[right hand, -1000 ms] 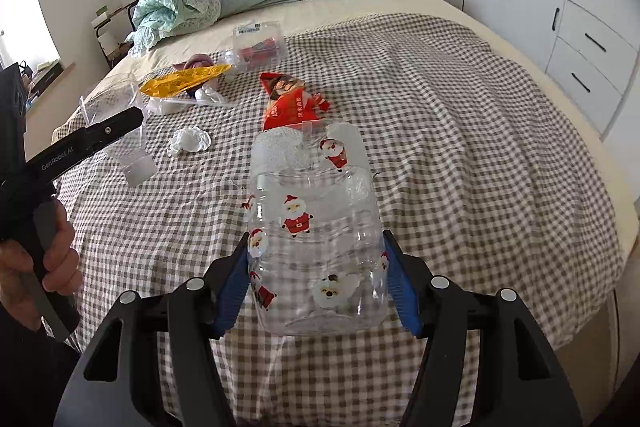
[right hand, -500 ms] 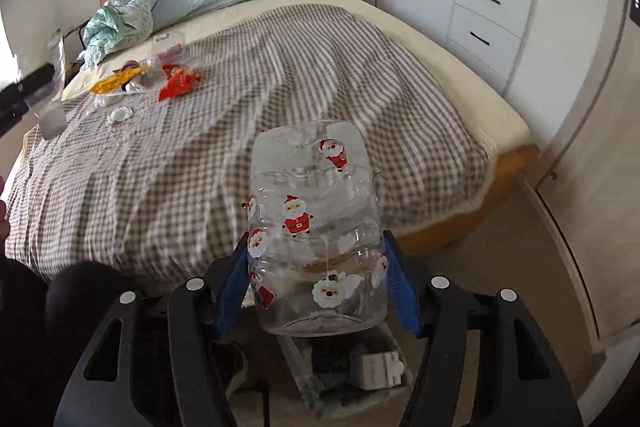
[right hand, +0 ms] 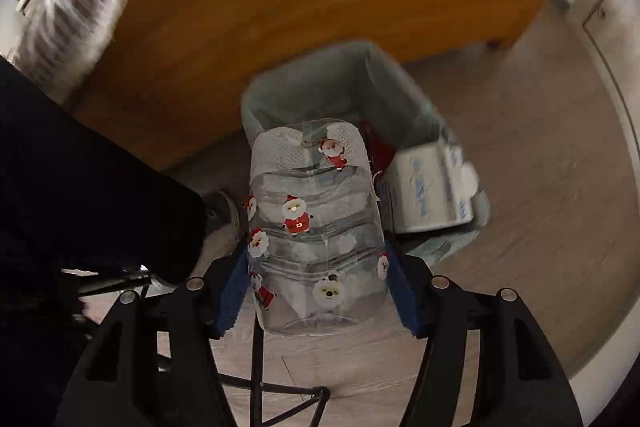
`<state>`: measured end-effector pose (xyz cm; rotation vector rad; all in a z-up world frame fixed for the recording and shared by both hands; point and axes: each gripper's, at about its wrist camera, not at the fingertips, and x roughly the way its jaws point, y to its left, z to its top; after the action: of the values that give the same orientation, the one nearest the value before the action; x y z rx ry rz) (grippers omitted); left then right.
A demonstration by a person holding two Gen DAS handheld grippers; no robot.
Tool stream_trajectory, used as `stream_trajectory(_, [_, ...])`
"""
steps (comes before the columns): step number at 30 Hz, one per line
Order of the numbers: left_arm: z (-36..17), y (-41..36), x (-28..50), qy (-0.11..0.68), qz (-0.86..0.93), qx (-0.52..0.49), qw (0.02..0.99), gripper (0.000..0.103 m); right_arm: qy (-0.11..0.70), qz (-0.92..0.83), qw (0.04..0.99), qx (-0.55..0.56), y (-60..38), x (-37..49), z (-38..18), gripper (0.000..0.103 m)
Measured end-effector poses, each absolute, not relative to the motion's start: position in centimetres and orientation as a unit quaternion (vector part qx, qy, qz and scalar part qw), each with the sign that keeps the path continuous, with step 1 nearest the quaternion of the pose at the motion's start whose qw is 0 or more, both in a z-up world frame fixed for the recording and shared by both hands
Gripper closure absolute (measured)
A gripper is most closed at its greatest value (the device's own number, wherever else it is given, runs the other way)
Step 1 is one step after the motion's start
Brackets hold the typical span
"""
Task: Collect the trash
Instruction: 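Carry both clear bottles to the trash bin with both tools, then open the right tool over the bin while the left tool releases its bottle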
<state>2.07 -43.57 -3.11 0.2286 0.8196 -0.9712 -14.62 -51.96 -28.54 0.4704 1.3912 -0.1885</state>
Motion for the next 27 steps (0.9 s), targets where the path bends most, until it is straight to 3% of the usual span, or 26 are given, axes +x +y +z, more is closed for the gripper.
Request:
stream_trajectory(8, [-9.6, -47.0, 1.5, 0.446, -0.445, 0.130, 0.766, 0.047, 0.663, -0.147, 0.704, 0.208, -53.4, -13.8, -35.3, 0.037])
stream_trajectory(14, [-10.7, -47.8, 1.7, 0.448, -0.438, 0.146, 0.766, 0.047, 0.631, -0.151, 0.713, 0.264, -55.0, -15.6, -33.8, 0.037])
stream_trajectory(16, [-11.2, -48.4, 1.7, 0.455, -0.437, 0.152, 0.761, 0.047, 0.618, -0.151, 0.720, 0.275, -55.5, -16.2, -33.3, 0.044])
stream_trajectory(17, [-11.4, -48.7, 1.5, 0.455, -0.439, 0.158, 0.759, 0.047, 0.618, -0.153, 0.720, 0.277, -55.4, -16.3, -33.4, 0.059])
stream_trajectory(18, [-11.7, -49.1, 1.4, 0.455, -0.440, 0.167, 0.756, 0.047, 0.619, -0.152, 0.717, 0.282, -55.4, -16.5, -33.6, 0.069])
stream_trajectory(20, [-12.3, -49.7, 0.9, 0.456, -0.443, 0.184, 0.750, 0.047, 0.628, -0.145, 0.707, 0.291, -54.9, -16.0, -34.6, 0.081])
stream_trajectory(27, [-16.3, -53.6, -0.5, 0.487, -0.448, 0.231, 0.713, 0.047, 0.594, -0.161, 0.719, 0.324, -55.7, -17.3, -32.9, 0.082])
